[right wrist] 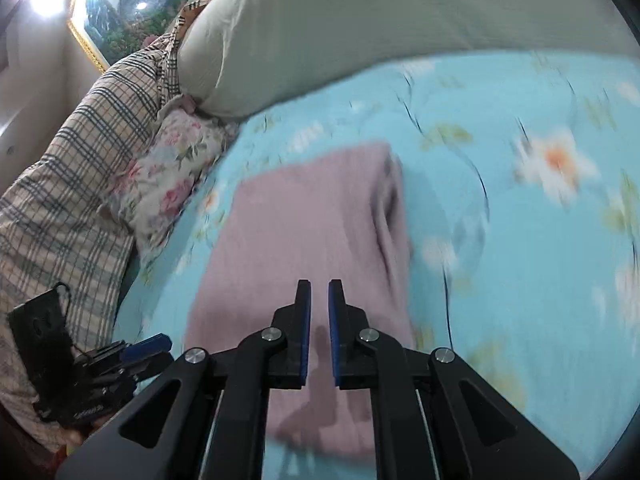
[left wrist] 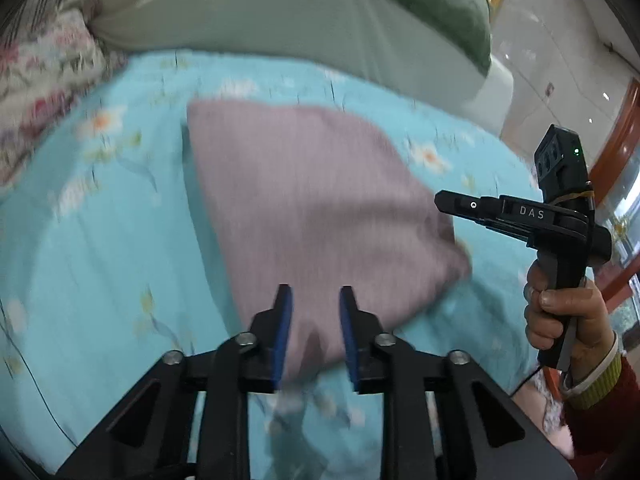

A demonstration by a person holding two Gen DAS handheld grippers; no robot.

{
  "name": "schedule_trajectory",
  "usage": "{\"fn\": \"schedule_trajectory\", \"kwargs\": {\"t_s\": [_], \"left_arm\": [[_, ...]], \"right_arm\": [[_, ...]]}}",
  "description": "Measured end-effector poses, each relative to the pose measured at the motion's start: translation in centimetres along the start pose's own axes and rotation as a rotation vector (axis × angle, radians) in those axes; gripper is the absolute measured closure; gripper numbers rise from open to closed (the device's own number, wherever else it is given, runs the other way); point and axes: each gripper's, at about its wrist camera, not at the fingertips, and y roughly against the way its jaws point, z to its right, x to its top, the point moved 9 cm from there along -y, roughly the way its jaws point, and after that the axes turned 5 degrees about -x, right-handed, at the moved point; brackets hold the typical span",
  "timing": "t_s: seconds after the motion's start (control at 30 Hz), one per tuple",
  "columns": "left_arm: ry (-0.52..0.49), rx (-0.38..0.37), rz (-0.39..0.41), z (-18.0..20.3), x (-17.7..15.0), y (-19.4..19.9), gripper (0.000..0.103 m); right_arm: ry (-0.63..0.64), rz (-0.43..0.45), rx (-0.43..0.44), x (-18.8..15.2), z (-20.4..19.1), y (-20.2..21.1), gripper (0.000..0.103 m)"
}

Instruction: Fold small clothes

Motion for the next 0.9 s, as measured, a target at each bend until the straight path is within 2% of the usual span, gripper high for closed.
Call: {"fn": "schedule_trajectory", "kwargs": {"t_s": [0.07,0.13,0.2,0.3,0.37,0.47,0.5,0.6,0.7,0.77,0.9], "left_arm": [[0.025,0.018,0.03,-0.5,2.6,-0.6,0.073],[0.053,0.021,0.064,-1.1,5.0,-1.6,0.073],[0.094,0.021,0.047,-2.2,5.9,-3.4,0.073],[0.139,0.071,-0.043,-4.3,4.8,-6.6,0.082],[0.146,0.053,-0.032,-4.7,4.4,-6.9,0.082],[0.122,0.075,-0.031,-4.6,4.3,-6.6,0.082],[0.113,0.084,-0.031,-4.4,4.3,-6.4,0.082],[0.097,0.082,-0.015,-3.8,4.0,-4.9,0.085],[0.086,0.023,0.003,-2.5,3.0,-3.0,0.085],[0.067,0.016,0.0,-1.6,1.8,-1.9,0.085],[0.034,-0.001,-0.017,0.0,-1.1,-0.7,0.085]], "right_arm": [[-0.024,-0.043,-0.012,1.3,0.3,-2.9,0.093],[-0.032,-0.092,-0.098,1.0,2.1,-5.8,0.093],[-0.065,-0.105,-0.113,0.2,3.8,-7.3,0.101],[-0.103,-0.056,-0.082,-0.4,4.8,-6.4,0.103],[-0.101,-0.044,-0.081,-0.4,4.6,-5.9,0.103],[-0.107,-0.041,-0.062,-0.2,3.9,-4.9,0.101],[-0.11,-0.034,-0.043,-0.4,3.3,-3.9,0.098],[-0.08,-0.009,0.013,-1.0,1.0,-1.4,0.098],[-0.047,-0.004,0.024,-3.2,-0.1,0.9,0.098],[-0.041,-0.016,0.033,-5.1,-0.1,1.7,0.098],[-0.015,-0.072,-0.025,-8.7,1.3,1.7,0.098]]}}
